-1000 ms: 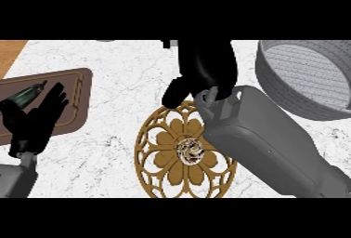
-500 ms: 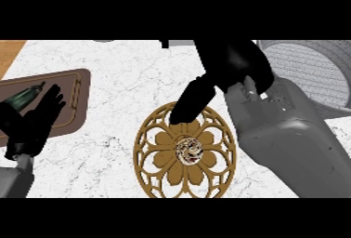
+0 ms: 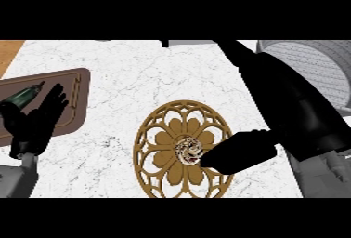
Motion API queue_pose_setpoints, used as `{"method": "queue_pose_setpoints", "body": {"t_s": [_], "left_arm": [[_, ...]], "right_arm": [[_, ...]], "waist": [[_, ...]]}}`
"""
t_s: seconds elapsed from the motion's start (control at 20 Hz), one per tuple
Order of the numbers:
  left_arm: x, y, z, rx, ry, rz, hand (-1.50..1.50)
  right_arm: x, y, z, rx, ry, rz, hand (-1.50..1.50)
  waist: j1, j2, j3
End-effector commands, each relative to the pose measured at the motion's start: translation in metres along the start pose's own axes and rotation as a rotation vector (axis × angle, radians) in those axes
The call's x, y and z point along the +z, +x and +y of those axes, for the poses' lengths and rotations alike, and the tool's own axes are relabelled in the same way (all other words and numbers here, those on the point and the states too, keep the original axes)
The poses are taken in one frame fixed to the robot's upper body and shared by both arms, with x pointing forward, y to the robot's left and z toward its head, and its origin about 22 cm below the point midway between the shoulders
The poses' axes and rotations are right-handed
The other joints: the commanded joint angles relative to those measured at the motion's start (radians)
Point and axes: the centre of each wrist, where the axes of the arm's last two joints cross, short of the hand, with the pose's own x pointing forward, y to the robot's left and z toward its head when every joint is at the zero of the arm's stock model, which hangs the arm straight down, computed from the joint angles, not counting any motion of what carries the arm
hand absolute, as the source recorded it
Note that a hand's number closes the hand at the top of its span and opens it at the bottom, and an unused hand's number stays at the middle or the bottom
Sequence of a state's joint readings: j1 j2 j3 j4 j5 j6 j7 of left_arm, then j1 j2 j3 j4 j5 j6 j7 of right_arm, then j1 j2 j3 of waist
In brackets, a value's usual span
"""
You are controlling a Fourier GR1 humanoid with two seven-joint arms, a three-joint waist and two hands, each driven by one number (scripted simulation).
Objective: Pick the cupcake from the placemat and place it in the basket
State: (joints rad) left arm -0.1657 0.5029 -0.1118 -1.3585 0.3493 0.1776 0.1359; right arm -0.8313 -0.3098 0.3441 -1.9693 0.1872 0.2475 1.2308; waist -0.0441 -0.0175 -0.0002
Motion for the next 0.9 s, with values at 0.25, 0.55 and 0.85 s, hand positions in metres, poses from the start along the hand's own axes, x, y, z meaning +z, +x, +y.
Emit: {"method": "queue_pose_setpoints", "body": {"t_s": [0.25,0.55,0.85], "left_arm": [[0.001,0.007,-0.008,-0.001,-0.031,-0.019,0.00],[-0.014,0.033,-0.017,0.011,-0.040,-0.018,0.00],[-0.010,0.021,-0.015,0.003,-0.036,-0.031,0.00]], "right_arm": [[0.060,-0.039,0.035,-0.019,-0.055,0.176,-1.50],[0.037,-0.063,0.085,-0.007,-0.121,0.161,-1.50],[0.005,-0.080,0.131,-0.105,-0.188,0.145,-1.50]], "waist": [[0.025,0.010,0.000],[0.037,0.017,0.001],[0.047,0.019,0.001]]}}
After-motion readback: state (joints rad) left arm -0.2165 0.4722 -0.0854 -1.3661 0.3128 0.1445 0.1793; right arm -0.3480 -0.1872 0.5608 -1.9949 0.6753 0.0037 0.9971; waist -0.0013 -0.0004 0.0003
